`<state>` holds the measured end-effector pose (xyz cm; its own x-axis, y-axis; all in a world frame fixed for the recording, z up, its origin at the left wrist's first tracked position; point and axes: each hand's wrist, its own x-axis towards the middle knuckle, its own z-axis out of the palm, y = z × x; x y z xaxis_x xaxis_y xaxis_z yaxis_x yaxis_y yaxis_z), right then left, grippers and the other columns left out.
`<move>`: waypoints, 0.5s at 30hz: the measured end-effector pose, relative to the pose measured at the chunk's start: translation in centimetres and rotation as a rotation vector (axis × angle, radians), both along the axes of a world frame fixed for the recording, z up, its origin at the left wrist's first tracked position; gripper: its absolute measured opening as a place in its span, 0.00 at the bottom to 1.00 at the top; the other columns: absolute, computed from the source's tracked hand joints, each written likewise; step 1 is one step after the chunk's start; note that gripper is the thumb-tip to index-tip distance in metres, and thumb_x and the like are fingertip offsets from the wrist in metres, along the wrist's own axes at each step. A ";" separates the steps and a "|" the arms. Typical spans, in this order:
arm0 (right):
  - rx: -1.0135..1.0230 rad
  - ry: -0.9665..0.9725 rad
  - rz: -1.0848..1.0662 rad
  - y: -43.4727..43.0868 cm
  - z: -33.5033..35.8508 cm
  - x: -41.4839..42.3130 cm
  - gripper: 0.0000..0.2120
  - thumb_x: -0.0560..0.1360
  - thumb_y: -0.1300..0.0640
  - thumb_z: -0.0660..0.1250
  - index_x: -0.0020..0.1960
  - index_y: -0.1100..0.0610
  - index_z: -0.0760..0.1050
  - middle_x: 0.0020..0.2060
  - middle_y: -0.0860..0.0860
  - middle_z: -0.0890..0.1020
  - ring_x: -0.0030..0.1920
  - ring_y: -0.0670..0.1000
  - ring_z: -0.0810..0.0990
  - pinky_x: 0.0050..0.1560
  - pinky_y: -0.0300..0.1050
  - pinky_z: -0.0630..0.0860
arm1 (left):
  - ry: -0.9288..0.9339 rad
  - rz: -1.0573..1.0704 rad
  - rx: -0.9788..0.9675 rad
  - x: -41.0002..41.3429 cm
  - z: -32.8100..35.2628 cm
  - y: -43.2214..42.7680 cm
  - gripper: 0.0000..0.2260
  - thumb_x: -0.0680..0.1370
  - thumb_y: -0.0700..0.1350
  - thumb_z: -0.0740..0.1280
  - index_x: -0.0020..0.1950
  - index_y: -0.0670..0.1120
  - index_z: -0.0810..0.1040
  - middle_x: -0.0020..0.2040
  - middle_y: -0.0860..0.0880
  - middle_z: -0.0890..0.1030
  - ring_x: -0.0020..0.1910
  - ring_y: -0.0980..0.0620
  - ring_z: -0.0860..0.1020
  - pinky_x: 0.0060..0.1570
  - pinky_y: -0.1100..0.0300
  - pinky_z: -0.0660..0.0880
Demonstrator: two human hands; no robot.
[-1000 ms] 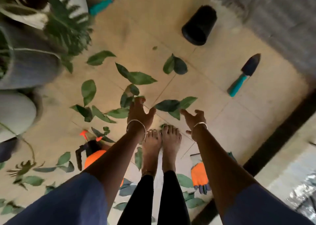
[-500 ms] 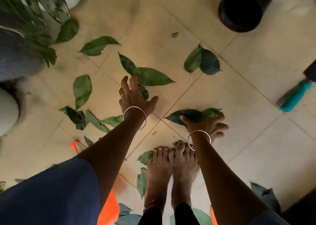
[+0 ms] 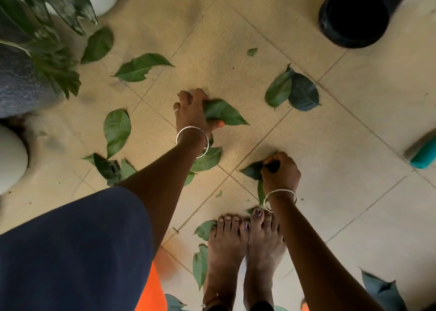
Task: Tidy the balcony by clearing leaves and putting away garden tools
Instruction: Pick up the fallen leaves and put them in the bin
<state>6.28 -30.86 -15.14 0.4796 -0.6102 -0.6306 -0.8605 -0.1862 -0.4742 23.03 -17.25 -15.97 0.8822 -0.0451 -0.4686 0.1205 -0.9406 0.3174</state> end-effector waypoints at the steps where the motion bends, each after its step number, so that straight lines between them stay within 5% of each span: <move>1: 0.010 -0.020 -0.021 -0.2 0.0 0.0 0.10 0.71 0.68 0.69 0.45 0.56 0.75 0.45 0.51 0.78 0.46 0.50 0.74 0.48 0.40 0.71 | -0.004 0.005 -0.023 -0.2 -0.2 0.0 0.24 0.65 0.50 0.79 0.58 0.50 0.75 0.60 0.48 0.70 0.59 0.45 0.70 0.58 0.54 0.71; 4: 0.077 -0.047 -0.156 -0.8 0.4 -0.4 0.13 0.71 0.69 0.69 0.52 0.58 0.73 0.49 0.52 0.79 0.50 0.51 0.76 0.53 0.44 0.74 | 0.010 -0.003 -0.041 -0.9 -0.5 0.0 0.13 0.71 0.47 0.75 0.53 0.45 0.79 0.53 0.47 0.77 0.52 0.47 0.75 0.51 0.57 0.71; 9: 0.335 -0.113 -0.574 -3.0 2.8 -0.9 0.24 0.73 0.73 0.66 0.60 0.50 0.68 0.50 0.54 0.79 0.51 0.54 0.80 0.54 0.50 0.79 | 0.136 0.187 -0.204 -1.4 0.8 1.1 0.04 0.75 0.42 0.69 0.50 0.46 0.78 0.45 0.49 0.78 0.42 0.52 0.79 0.44 0.62 0.78; 12: 0.489 -0.181 -0.799 -4.7 4.4 -1.0 0.23 0.73 0.74 0.64 0.60 0.52 0.71 0.45 0.58 0.80 0.39 0.54 0.82 0.40 0.44 0.82 | 0.299 0.429 -0.467 -2.4 2.7 1.5 0.08 0.77 0.37 0.65 0.39 0.45 0.72 0.44 0.45 0.77 0.44 0.47 0.82 0.38 0.56 0.82; 15: 0.613 -0.239 -0.961 -6.0 6.6 -0.5 0.13 0.75 0.73 0.59 0.48 0.58 0.76 0.35 0.56 0.78 0.26 0.49 0.77 0.28 0.36 0.77 | 0.336 0.645 -0.588 -2.5 5.1 1.4 0.13 0.78 0.32 0.60 0.37 0.45 0.68 0.39 0.43 0.73 0.37 0.48 0.77 0.27 0.60 0.78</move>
<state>5.82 -36.89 -8.57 0.1316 -0.4109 -0.9021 -0.3990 0.8111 -0.4276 20.53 -15.87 -10.90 0.6421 0.0953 -0.7607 0.7349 -0.3592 0.5753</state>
